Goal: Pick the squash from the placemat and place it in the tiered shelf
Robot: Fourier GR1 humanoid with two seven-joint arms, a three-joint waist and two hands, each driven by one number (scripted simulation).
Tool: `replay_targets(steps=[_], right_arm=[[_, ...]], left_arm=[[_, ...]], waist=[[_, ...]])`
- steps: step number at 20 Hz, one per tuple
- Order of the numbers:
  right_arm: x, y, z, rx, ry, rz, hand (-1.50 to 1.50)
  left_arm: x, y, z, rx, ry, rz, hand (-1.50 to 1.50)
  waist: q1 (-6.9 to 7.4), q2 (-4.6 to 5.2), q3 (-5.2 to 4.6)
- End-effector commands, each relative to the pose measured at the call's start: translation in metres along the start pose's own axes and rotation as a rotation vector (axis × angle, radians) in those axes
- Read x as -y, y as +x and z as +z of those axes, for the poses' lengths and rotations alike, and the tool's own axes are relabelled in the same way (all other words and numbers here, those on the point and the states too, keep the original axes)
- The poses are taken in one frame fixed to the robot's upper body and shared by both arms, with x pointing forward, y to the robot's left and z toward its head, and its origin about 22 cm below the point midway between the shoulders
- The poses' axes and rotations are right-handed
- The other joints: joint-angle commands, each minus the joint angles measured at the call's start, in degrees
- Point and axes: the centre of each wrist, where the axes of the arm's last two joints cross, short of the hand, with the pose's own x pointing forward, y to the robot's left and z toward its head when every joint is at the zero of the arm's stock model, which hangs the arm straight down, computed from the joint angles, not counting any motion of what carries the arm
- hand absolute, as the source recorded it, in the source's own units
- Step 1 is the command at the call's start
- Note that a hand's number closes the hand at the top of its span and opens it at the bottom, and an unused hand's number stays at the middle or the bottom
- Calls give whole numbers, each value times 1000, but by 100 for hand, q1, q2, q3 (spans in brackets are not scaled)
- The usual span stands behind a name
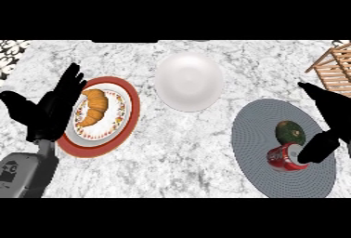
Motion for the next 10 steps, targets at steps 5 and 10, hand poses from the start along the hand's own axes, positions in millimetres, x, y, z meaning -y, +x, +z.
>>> replay_targets(steps=[5, 10], right_arm=[[-21, -6, 2, -67, 33, 69, -150], [-28, -16, -1, -83, 48, 74, -150]], left_arm=[[-7, 4, 4, -8, 16, -4, 0], [-9, 7, 4, -3, 23, -1, 0]], waist=[[-44, -10, 1], [-43, -12, 2]])
